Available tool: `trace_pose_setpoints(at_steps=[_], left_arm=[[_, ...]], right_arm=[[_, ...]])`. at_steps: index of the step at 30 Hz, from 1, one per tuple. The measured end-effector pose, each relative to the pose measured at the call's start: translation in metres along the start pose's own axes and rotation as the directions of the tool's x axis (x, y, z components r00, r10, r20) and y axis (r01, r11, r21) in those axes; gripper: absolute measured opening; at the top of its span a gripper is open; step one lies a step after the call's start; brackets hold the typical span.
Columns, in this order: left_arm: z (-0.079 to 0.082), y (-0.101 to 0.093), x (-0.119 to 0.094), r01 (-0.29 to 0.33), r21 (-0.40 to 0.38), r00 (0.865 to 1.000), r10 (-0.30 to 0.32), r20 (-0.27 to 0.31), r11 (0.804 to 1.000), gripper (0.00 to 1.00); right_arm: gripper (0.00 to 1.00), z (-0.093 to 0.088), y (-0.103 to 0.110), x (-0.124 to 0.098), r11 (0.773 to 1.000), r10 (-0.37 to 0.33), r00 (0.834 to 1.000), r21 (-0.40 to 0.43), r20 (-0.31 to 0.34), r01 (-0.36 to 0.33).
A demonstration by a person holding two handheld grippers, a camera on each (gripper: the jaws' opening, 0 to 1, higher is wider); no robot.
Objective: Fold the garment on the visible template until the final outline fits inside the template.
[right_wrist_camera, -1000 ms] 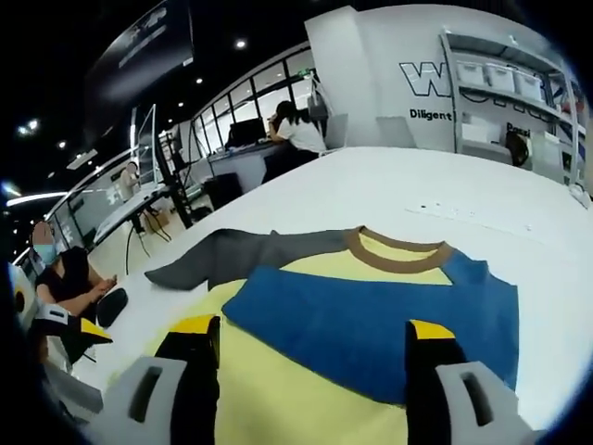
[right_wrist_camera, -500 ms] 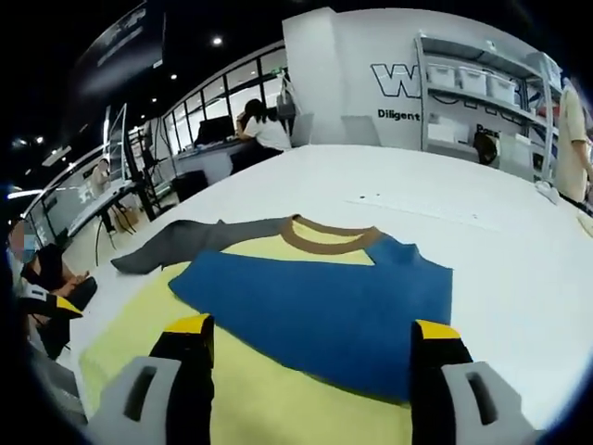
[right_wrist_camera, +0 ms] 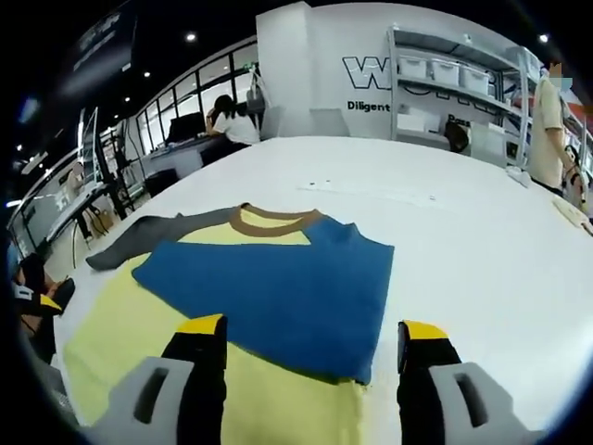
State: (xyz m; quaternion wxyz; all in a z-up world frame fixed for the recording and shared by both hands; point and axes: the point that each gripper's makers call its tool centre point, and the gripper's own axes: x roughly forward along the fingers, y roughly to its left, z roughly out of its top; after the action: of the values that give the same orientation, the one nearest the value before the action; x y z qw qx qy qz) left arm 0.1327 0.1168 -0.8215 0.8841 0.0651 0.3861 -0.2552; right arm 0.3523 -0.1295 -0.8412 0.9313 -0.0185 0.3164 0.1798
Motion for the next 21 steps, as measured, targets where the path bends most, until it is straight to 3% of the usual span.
trace_pose_setpoints(at_steps=[7, 19, 21], left_arm=[[0.0, -0.001, 0.0, 0.002, 0.002, 1.0, -0.002, -0.002, 1.0, 0.99], [0.0, -0.001, -0.001, 0.004, 0.0, 1.0, -0.004, 0.0, 1.0, 0.99], [0.0, 0.0, -0.001, 0.002, -0.001, 1.0, -0.002, 0.004, 1.0, 0.98]], right_arm=[[0.65, -0.006, -0.01, -0.003, 0.999, -0.027, 1.0, 0.023, -0.016, 0.027], [0.36, -0.027, -0.026, -0.002, 0.995, -0.092, 0.993, 0.033, -0.072, 0.095], [0.32, -0.027, -0.028, -0.003, 0.994, -0.101, 0.993, 0.03, -0.058, 0.103]])
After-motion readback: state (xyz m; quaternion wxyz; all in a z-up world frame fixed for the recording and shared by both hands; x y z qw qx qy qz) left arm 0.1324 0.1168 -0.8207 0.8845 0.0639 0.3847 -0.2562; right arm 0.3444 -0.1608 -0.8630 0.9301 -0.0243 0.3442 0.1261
